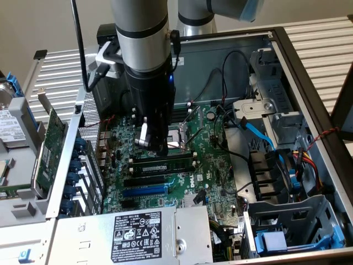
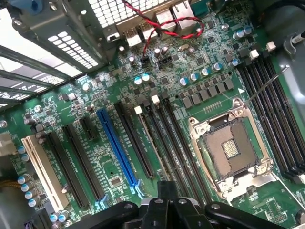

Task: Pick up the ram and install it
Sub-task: 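Press down the ram until it locks into place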

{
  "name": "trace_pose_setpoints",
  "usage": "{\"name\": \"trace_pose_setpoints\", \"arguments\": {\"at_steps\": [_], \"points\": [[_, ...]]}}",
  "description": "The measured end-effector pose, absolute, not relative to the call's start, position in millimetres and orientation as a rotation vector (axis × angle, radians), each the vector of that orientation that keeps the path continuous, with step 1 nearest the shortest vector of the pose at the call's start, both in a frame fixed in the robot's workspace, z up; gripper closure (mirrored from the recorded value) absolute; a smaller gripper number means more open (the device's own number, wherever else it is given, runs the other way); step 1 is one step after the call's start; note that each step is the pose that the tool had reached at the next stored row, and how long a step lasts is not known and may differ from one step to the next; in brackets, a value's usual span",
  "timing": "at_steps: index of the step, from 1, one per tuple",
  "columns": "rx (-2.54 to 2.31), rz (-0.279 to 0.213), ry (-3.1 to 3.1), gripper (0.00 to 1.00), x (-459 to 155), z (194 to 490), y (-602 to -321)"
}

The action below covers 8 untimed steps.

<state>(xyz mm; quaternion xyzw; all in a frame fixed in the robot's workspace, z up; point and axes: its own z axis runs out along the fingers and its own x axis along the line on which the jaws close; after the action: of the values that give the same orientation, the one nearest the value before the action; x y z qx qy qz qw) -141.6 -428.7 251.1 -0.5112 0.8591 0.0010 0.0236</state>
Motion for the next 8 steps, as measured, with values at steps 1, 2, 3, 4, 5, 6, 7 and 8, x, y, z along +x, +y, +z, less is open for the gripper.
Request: {"name": "trace_pose_setpoints", "arguments": {"at_steps": [1, 2, 3, 4, 5, 6, 7, 8], "points": [[-1.561, 0.003, 2.672, 0.89, -141.6, 251.1, -428.7], [-1.539, 0.002, 2.684, 0.89, -141.6, 251.1, -428.7], [-1.520, 0.002, 2.695, 0.89, -141.6, 251.1, -428.7], [-1.503, 0.001, 2.705, 0.89, -141.6, 251.1, -428.7], [-1.487, 0.001, 2.714, 0.89, -141.6, 251.1, -428.7], [-1.469, 0.001, 2.724, 0.89, -141.6, 251.1, -428.7], [-1.451, 0.000, 2.734, 0.89, -141.6, 251.1, -428.7], [-1.435, 0.000, 2.742, 0.89, -141.6, 251.0, -428.7]]}}
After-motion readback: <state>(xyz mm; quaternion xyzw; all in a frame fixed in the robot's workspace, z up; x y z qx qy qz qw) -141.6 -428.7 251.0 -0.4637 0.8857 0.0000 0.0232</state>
